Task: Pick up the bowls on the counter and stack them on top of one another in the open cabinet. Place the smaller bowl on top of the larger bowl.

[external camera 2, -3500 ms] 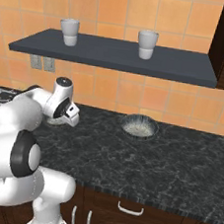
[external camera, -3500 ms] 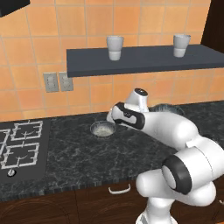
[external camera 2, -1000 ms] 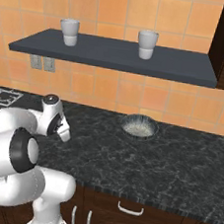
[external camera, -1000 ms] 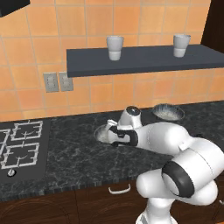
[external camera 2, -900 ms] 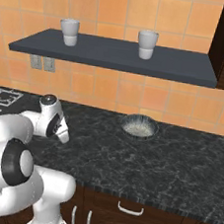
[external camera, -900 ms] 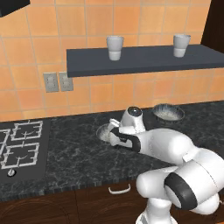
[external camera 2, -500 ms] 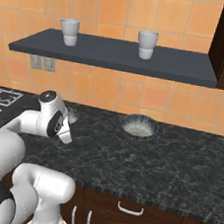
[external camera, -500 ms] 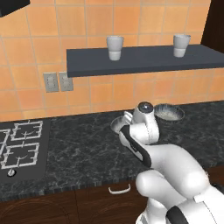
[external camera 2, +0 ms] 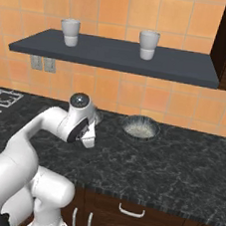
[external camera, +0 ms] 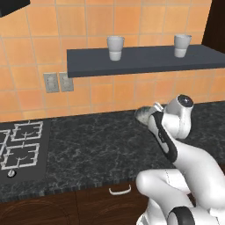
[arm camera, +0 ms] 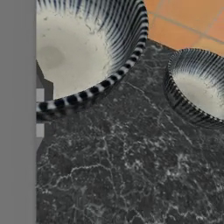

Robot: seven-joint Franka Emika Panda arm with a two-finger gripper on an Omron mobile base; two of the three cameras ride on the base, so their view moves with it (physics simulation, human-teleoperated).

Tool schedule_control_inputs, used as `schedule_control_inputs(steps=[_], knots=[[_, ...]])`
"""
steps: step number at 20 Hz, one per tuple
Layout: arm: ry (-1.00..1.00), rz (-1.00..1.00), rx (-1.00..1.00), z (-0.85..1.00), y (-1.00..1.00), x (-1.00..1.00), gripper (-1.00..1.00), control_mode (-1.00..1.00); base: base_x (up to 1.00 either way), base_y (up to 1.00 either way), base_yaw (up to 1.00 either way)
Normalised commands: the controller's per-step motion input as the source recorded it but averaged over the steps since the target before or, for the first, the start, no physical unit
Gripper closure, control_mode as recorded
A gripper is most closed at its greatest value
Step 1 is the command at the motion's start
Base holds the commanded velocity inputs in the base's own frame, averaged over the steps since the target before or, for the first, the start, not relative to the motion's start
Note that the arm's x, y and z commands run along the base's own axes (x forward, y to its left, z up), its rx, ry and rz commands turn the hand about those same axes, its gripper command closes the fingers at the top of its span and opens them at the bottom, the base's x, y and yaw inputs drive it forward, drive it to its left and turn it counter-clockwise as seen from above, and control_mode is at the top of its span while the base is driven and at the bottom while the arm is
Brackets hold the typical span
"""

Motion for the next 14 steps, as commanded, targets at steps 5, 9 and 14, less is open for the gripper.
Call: schedule_control_inputs(steps=[5, 9, 14], knots=[[-0.03, -0.07, 0.0, 0.44, -0.86, 0.0, 1.0, -1.0, 0.0, 0.0, 0.0], [0.0, -0.04, 0.0, 0.14, -0.92, 0.1, 1.0, -1.0, 0.0, 0.0, 0.0], [0.01, -0.01, 0.0, 0.0, -0.68, 0.43, 1.0, -1.0, 0.0, 0.0, 0.0]])
